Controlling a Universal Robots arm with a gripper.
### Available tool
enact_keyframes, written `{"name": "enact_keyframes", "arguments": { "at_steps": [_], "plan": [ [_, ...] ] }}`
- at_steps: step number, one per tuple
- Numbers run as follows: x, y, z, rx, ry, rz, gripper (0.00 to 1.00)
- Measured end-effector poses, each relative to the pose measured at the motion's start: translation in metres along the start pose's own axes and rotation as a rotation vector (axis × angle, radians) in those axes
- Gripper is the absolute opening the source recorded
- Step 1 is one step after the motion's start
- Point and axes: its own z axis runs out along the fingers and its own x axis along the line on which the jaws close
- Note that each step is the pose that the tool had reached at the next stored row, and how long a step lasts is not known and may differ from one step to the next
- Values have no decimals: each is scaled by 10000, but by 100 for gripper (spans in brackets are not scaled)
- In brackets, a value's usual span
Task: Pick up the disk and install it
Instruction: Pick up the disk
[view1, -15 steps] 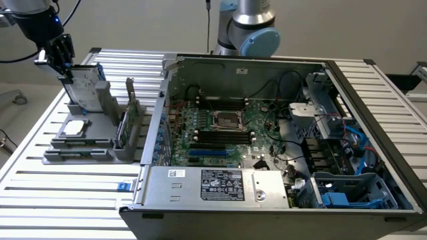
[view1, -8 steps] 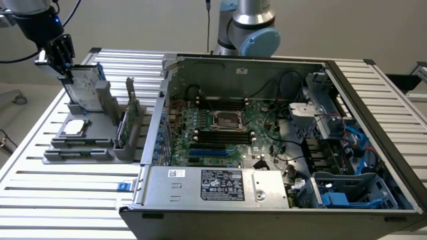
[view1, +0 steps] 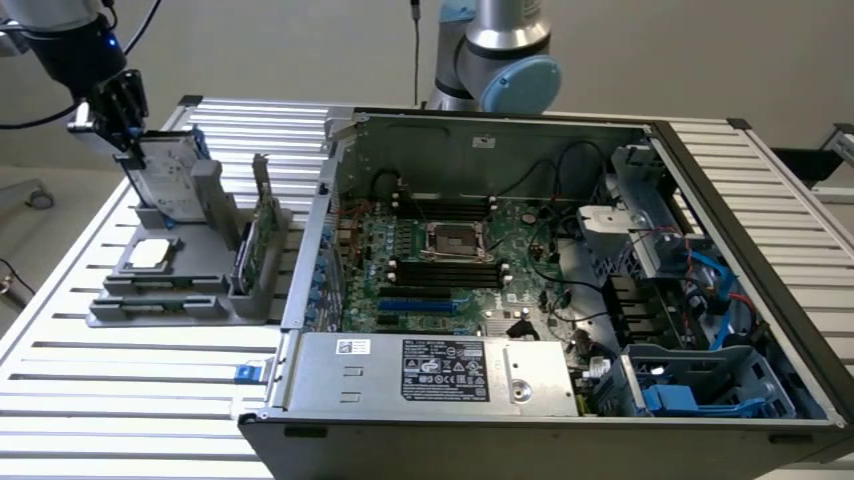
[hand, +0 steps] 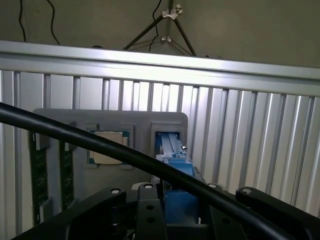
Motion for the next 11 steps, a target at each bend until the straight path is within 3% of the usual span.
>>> {"name": "enact_keyframes", "arguments": {
  "at_steps": [11],
  "plan": [
    [58,5,-1,2,-60,32,33]
  ]
}}
